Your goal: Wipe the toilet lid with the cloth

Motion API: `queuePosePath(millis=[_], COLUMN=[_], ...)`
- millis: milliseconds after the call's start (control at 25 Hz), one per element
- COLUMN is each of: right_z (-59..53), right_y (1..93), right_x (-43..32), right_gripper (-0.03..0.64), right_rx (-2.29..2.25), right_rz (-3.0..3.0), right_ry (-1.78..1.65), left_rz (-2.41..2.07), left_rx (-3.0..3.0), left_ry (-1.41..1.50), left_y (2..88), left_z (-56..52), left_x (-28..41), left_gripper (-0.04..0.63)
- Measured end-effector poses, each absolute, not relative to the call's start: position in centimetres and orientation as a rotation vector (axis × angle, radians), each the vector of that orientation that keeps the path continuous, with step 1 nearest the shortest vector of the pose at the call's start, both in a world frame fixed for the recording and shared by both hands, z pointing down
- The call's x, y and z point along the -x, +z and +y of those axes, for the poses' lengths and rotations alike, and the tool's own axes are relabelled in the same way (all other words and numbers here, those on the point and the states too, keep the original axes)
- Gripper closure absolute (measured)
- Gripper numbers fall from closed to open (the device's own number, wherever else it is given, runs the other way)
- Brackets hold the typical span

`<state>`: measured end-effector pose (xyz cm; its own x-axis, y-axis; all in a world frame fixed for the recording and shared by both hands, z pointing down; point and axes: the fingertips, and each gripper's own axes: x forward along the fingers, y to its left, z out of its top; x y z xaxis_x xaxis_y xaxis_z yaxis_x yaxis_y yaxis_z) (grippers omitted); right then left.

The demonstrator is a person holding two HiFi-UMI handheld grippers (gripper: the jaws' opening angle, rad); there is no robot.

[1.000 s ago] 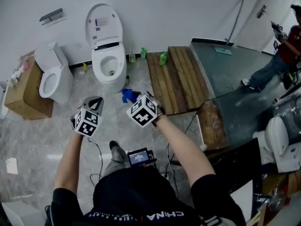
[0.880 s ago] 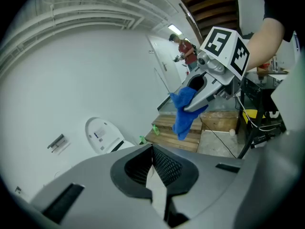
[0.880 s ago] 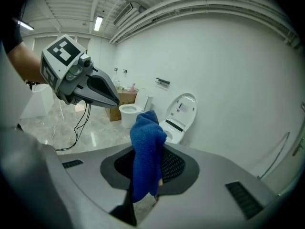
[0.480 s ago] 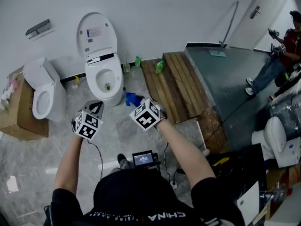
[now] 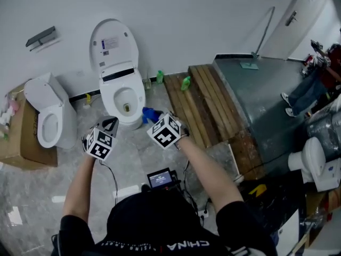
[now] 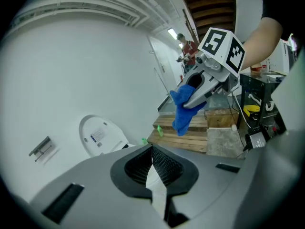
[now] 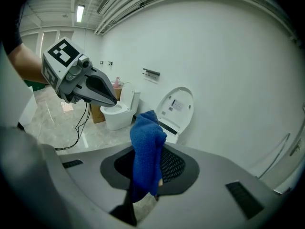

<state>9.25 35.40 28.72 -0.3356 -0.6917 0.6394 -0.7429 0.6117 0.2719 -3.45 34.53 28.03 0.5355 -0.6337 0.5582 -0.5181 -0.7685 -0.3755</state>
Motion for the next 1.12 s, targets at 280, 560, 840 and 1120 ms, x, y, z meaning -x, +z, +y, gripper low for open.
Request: queuePosePath(millis=[280,560,840,1120], right_z=[29.8,21.1,9.9,0.2], right_y=[29.5,31.1,31.2,30.7], right_x=[-6.1,-5.3,-6.9,-8.6], right_gripper=[0.526,0.526,0.526,0.526], right_rx=[-1.062,-0.998,-0.928,-0.871], right_rz=[-2.12,-2.152,-2.181,-2.211], right_ry=[0.076,0.061,0.075,0.065], left_rz=[1.052,1.116,1.19,1.25], left_rx=[2.616,2.603,2.585,2.562], left_ry=[-1.059,-1.096,-1.13,-1.139], left_y=[28.8,30.5,30.1,29.3], left_z=[29.5,21.7,11.0,2.2], left_x=[5.7,6.3,4.6,2.5], left_gripper=[0.583,0.583,0.583,0.583])
